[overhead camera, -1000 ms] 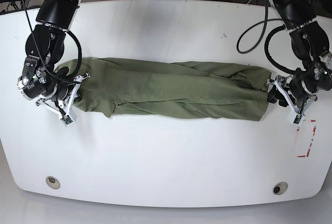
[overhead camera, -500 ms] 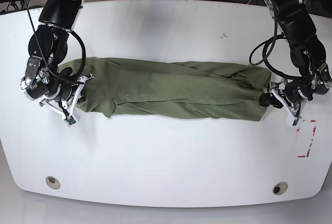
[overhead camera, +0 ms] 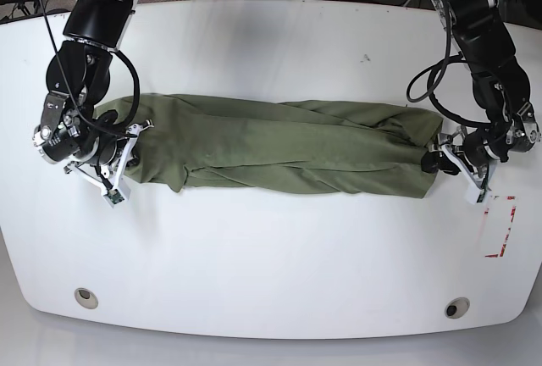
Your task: Fold the T-shirt properly
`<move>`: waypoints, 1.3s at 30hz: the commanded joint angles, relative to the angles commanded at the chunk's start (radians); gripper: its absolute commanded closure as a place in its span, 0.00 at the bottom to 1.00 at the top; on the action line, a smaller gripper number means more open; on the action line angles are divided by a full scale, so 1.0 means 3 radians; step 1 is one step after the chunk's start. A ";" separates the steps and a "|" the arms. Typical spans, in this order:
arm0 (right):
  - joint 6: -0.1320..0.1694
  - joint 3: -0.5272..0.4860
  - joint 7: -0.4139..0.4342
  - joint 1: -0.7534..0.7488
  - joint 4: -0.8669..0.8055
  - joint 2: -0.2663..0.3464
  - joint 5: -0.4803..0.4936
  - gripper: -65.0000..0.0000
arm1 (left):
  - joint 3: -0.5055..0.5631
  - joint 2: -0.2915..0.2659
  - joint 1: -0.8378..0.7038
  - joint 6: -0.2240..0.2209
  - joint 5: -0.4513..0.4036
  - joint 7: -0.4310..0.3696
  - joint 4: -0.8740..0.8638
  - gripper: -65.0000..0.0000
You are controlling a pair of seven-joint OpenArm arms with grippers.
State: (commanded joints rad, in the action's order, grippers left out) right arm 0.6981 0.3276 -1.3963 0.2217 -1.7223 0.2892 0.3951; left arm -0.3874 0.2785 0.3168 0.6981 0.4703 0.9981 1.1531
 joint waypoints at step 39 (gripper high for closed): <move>0.0000 0.0005 0.0079 0.0148 0.0056 0.0026 -0.0031 1.00 | 0.0266 -0.0041 -0.0026 0.0000 0.0005 0.0593 0.1560 1.00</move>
State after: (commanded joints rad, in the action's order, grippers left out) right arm 0.6981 0.3291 -1.3725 0.2662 -1.7054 0.2969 0.3859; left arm -0.3076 0.2662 0.3092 0.6981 0.4718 1.1761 1.6210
